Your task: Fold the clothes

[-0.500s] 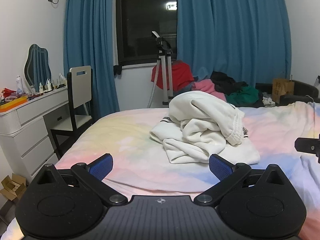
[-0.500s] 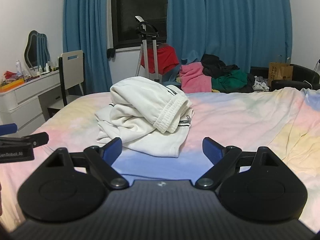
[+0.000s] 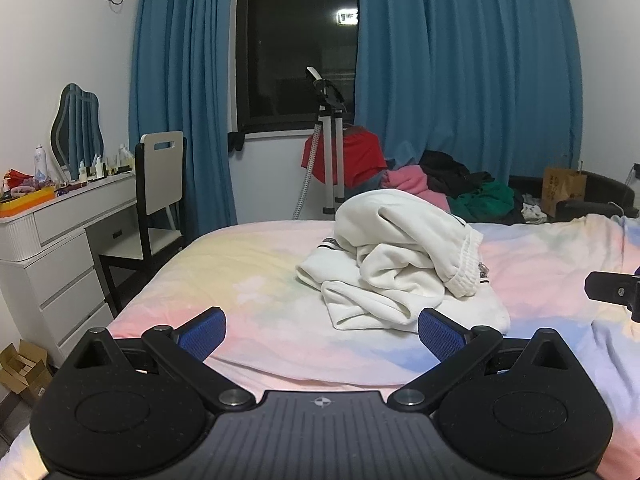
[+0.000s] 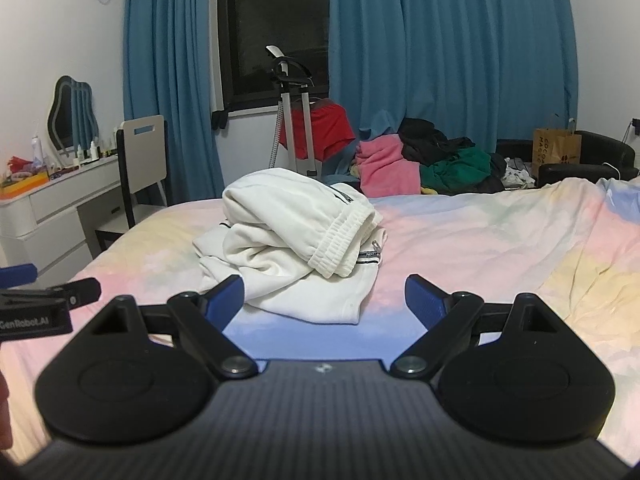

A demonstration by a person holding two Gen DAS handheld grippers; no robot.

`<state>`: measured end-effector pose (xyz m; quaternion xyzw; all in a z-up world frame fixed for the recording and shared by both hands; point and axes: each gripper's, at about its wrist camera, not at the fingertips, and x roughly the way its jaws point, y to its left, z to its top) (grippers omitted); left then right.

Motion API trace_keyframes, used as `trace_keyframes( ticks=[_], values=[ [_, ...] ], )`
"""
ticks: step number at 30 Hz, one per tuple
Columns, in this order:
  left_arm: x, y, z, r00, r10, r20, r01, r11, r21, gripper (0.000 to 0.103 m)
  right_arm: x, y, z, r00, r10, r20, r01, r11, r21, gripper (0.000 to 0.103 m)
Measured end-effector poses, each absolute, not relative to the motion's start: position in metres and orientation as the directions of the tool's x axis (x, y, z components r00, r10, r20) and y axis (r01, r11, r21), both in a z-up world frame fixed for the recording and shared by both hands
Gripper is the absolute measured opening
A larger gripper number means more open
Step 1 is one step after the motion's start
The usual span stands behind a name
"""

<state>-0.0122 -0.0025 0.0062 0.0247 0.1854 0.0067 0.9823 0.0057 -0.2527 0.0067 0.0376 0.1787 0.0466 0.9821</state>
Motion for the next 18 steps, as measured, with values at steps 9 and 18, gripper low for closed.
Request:
trace_keyframes(
  ticks=[9, 18],
  values=[
    [-0.0119, -0.0017, 0.0026, 0.93, 0.047, -0.365, -0.028, 0.998, 0.055, 0.103, 0.0018, -0.2546, 0.01, 0.934, 0.107, -0.342, -0.077, 0.992, 0.099, 0.089],
    [-0.0104, -0.0018, -0.0021, 0.93, 0.042, -0.366, -0.026, 0.999, 0.047, 0.103, 0.0008, -0.2538, 0.0106, 0.943, 0.091, -0.321, -0.071, 0.995, 0.074, 0.089]
  ],
)
